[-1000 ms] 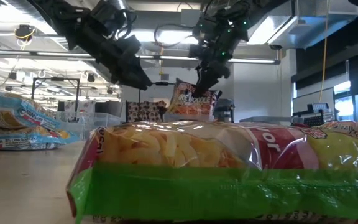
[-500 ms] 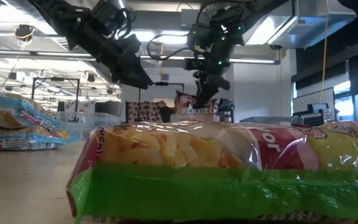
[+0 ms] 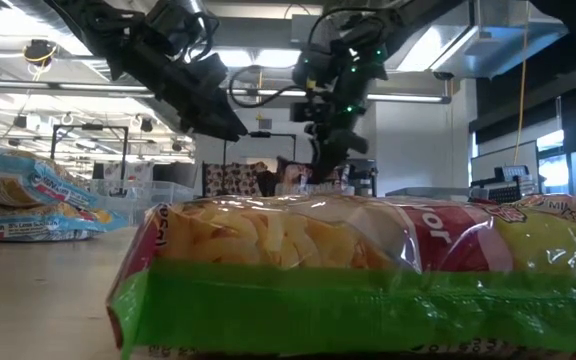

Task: Sort Maruchan noodles
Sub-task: Put the black noodle pack into the right transparent bin, then put the blue noodle pack into the black bin

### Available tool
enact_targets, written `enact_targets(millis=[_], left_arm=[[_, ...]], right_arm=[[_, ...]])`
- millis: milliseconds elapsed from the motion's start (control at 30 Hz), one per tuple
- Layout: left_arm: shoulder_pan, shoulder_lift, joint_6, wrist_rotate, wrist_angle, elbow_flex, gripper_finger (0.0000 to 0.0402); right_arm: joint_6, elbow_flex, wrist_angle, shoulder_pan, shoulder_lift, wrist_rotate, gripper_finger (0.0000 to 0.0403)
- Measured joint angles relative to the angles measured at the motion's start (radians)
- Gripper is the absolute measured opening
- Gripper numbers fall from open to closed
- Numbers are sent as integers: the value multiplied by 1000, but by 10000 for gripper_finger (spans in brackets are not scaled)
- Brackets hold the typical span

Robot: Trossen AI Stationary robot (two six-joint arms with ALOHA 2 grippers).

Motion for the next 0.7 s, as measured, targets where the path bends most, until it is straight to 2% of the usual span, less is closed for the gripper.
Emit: enact_targets(millis=[200, 400, 567, 700], left_arm=[[-18, 0, 7, -13, -4, 0, 206], [-71, 0, 30, -15, -3, 0, 206], [-150, 0, 23, -16, -1, 0, 206], [-235, 24, 12, -17, 25, 0, 206]], right_arm=[[27, 17, -33, 25, -1, 41, 116], [173, 132, -291, 96, -84, 96, 201], [355, 96, -439, 163, -206, 73, 230], [466, -82, -370, 193, -341, 21, 229]])
